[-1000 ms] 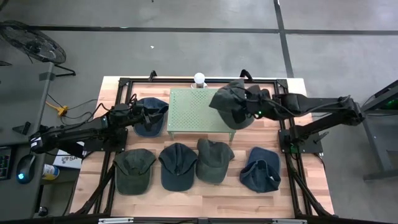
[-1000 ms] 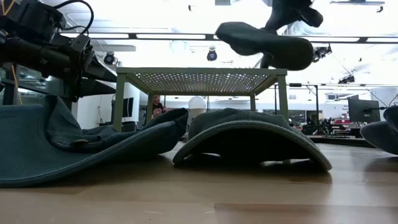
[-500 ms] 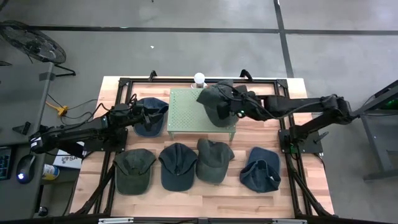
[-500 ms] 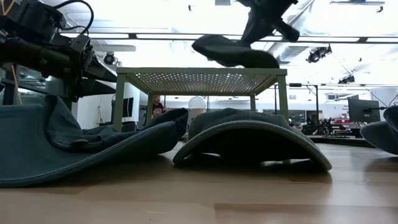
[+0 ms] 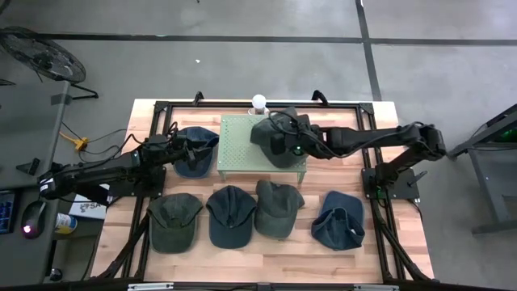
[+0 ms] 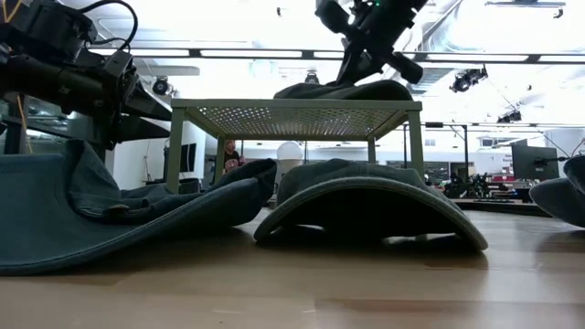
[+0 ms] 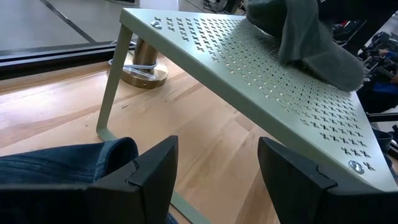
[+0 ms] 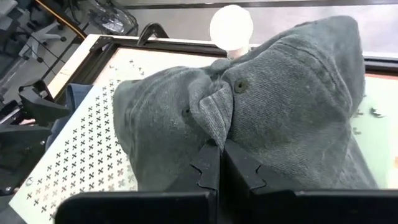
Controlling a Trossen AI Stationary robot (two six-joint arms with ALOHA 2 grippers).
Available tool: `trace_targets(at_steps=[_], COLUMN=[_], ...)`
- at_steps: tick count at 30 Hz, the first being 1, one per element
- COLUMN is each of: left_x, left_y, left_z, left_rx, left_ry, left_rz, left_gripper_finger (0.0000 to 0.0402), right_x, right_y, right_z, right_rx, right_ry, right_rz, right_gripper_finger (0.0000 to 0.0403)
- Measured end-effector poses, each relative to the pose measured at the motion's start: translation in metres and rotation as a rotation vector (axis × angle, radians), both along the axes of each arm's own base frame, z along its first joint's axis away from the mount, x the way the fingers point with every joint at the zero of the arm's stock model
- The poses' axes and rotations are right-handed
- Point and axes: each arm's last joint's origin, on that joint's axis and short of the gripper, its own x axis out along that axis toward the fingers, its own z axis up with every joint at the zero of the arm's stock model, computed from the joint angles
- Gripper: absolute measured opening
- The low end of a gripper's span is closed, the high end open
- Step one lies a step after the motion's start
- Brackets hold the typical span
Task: Pick & Place hat
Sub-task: Put the top right gray cap on the shelf
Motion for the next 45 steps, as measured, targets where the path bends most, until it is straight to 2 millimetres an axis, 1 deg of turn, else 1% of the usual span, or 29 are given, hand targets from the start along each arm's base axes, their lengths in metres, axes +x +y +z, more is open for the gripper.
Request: trace_targets(at_steps=[7, 13, 16, 18, 24, 30, 38, 45], left_x=[0.0, 0.0, 0.0, 0.0, 0.0, 0.0, 0.0, 0.0], left_y=[0.0, 0.0, 0.0, 0.0, 0.0, 0.0, 0.0, 0.0], left_z=[0.0, 0.0, 0.0, 0.0, 0.0, 0.0, 0.0, 0.0], left_rx=[0.0, 0.0, 0.0, 0.0, 0.0, 0.0, 0.0, 0.0], left_ry=[0.0, 0.0, 0.0, 0.0, 0.0, 0.0, 0.0, 0.0], left_rz=[0.0, 0.0, 0.0, 0.0, 0.0, 0.0, 0.0, 0.0], left_gripper_finger=[0.0218, 0.0218, 0.0218, 0.0218, 0.0218, 0.0218, 0.0218, 0.0218], right_x=[0.001, 0.0, -0.003, -0.003, 0.008, 0.011, 0.007, 0.007], right_y=[0.0, 0.003, 0.011, 0.016, 0.028, 0.025, 0.022, 0.022], right_z=[0.001, 0.02, 0.023, 0.025, 0.017, 0.012, 0.008, 0.008], right_rx=[0.03, 0.019, 0.03, 0.043, 0.069, 0.068, 0.068, 0.066], right_ry=[-0.033, -0.046, -0.021, -0.039, -0.081, -0.091, -0.03, -0.03], right_rz=[-0.032, -0.091, -0.121, -0.135, -0.138, -0.178, -0.192, -0.193], right_gripper_finger=[0.0, 0.0, 0.0, 0.0, 0.0, 0.0, 0.0, 0.0])
